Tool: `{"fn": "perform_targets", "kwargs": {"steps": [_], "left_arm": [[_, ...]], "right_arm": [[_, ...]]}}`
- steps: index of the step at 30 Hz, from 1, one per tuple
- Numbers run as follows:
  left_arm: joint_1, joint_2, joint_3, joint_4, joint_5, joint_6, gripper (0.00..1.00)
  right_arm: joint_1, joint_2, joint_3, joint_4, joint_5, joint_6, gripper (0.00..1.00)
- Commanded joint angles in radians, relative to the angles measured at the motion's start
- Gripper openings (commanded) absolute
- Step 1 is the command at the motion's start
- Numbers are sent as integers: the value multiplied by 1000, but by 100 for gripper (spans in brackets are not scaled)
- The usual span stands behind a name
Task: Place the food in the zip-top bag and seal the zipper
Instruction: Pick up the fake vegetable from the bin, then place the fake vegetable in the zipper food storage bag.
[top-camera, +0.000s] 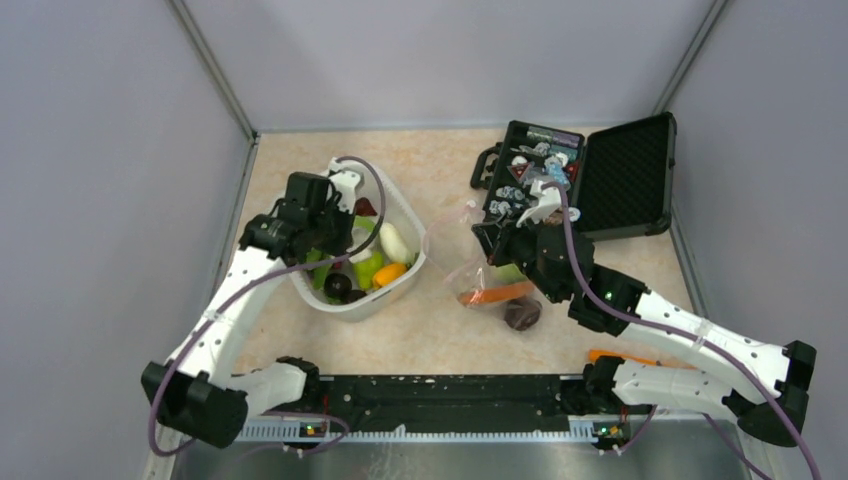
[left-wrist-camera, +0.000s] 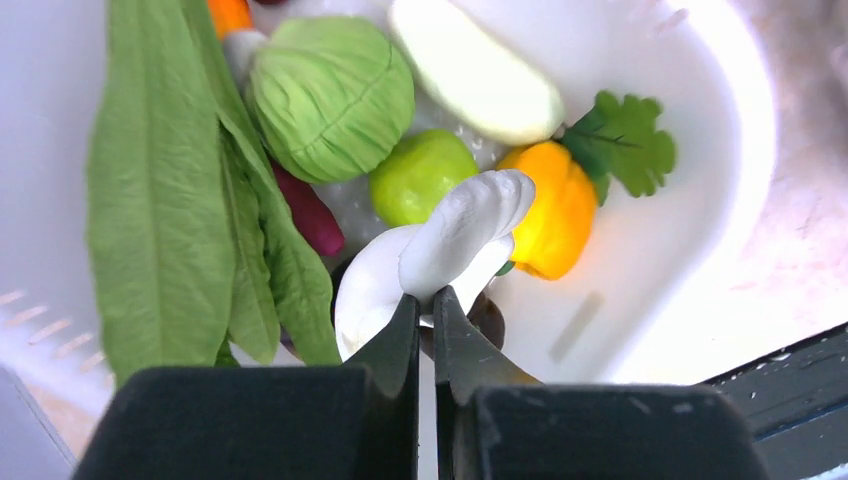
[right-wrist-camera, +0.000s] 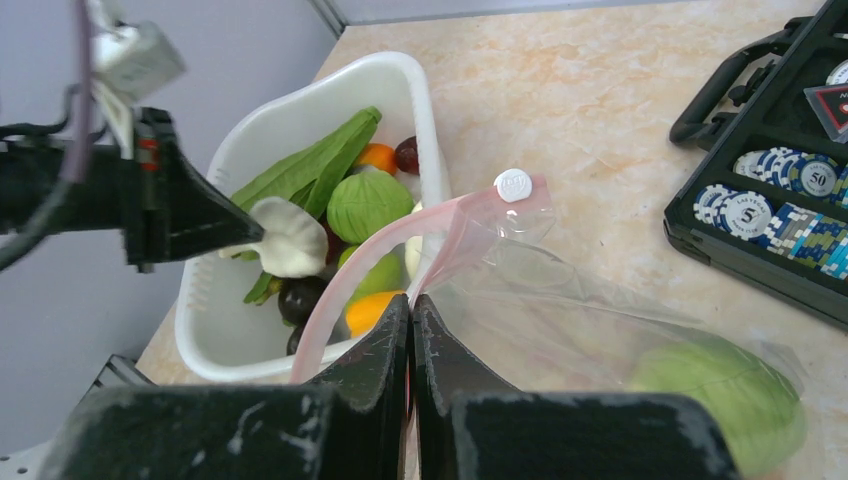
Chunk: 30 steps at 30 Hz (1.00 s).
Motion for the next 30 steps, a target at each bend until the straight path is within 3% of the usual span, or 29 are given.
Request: {"fn": "perform_targets", "kwargs": {"steps": [1, 8, 11, 16, 19, 26, 30], "left_arm": [[4, -103, 29, 51, 26, -35, 0], [4, -213, 35, 139, 186, -162, 0], [4, -273, 13, 258, 359, -252, 0], [2, -333, -74, 532, 499, -492, 0], [-2, -312, -83, 591, 556, -559, 0], [-122, -229, -92, 663, 499, -617, 0], [-235, -161, -56, 640, 392, -584, 0]], "right_arm": [[-6, -25, -1, 60, 4, 3, 0], [-6, -15, -4, 67, -1, 8, 0], [-6, -8, -10, 80, 1, 8, 0], [-6, 7, -9, 86, -10, 11, 0], [-6, 5, -9, 89, -19, 14, 0], [-6, 1, -11, 105, -29, 17, 0], [-6, 0, -13, 109, -35, 19, 0]]}}
